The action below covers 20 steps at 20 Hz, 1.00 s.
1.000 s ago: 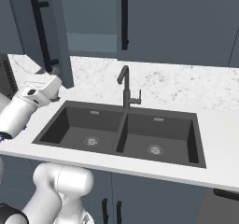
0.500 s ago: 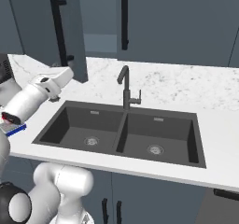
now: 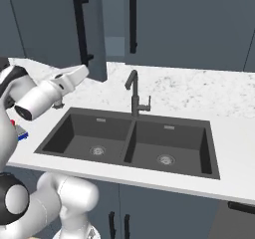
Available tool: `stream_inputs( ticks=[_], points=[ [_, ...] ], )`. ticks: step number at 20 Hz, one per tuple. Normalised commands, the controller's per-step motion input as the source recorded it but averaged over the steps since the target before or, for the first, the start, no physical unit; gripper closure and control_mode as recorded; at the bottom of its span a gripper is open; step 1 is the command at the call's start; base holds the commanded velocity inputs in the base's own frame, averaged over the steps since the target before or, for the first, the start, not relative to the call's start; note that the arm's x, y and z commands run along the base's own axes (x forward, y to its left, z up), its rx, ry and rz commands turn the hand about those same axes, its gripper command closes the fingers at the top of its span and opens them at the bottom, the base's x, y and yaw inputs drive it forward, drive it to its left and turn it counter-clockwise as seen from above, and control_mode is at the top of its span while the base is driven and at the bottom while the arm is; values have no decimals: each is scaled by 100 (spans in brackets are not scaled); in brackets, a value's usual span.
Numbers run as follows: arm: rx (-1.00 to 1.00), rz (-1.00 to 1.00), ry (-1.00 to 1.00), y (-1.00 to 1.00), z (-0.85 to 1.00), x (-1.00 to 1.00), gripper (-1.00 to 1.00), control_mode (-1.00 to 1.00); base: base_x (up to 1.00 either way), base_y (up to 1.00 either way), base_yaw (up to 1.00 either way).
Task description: Pick the jam and place it on the digital scale for weighing, and close the cabinet.
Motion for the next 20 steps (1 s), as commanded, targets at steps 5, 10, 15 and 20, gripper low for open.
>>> stream_inputs(
  ticks=[5, 10, 15, 20],
  points=[
    [-13, -52, 0, 7, 0, 78, -100, -100, 0, 0, 0],
    [-13, -47, 0, 10, 0, 100, -100, -100, 0, 0, 0],
    [-14, -47, -4, 8, 0, 94, -100, -100, 0, 0, 0],
    [-19, -54, -20, 6, 0, 60, -100, -100, 0, 0, 0]
  ],
)
